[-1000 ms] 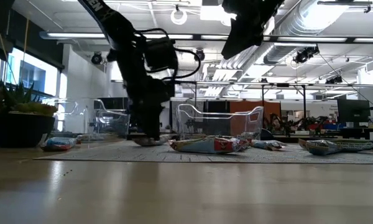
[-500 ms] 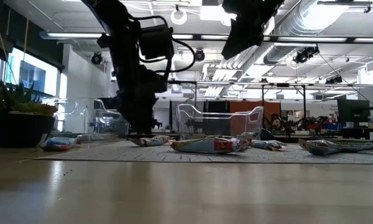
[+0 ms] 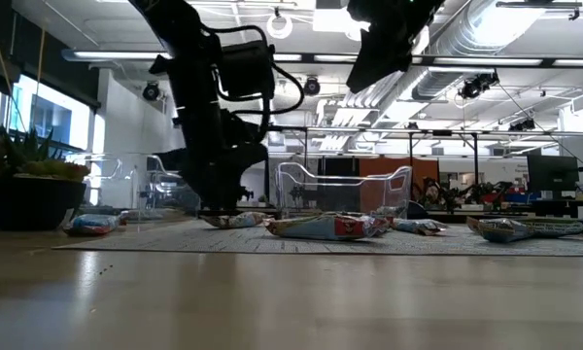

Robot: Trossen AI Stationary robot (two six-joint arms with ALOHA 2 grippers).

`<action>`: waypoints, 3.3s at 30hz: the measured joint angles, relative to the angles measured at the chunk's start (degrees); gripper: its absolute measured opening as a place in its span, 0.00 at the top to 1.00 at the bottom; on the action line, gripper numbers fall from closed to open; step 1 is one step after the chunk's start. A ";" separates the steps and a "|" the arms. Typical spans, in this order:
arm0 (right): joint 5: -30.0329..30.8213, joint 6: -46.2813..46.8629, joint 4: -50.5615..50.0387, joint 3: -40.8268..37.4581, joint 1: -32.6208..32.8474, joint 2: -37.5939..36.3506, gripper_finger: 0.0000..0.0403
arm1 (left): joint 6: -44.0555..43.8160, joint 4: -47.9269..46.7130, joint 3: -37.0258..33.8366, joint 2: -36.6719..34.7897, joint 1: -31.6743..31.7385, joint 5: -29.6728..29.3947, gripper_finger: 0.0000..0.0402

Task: Pick and place Granola Bars by type
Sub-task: Put the yellow granola bar into the left transparent bin

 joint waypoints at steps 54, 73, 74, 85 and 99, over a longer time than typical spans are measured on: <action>0.17 0.29 0.84 0.01 0.02 0.00 0.69 | 19.49 -23.04 0.14 -35.29 24.96 -1.02 0.88; 0.12 0.14 0.84 0.00 0.01 0.00 0.69 | 22.48 -2.86 -22.46 -35.89 46.18 14.67 0.88; 0.22 0.14 0.84 0.00 0.01 0.00 0.69 | 22.49 -2.60 -22.74 -35.89 46.69 14.65 0.88; 0.42 0.14 0.85 0.00 0.02 0.00 0.69 | 30.58 -2.52 -22.88 -33.19 48.41 13.55 0.88; 0.42 0.14 0.84 0.00 0.02 0.00 0.69 | 39.47 -1.49 -22.88 -26.51 46.86 10.12 0.86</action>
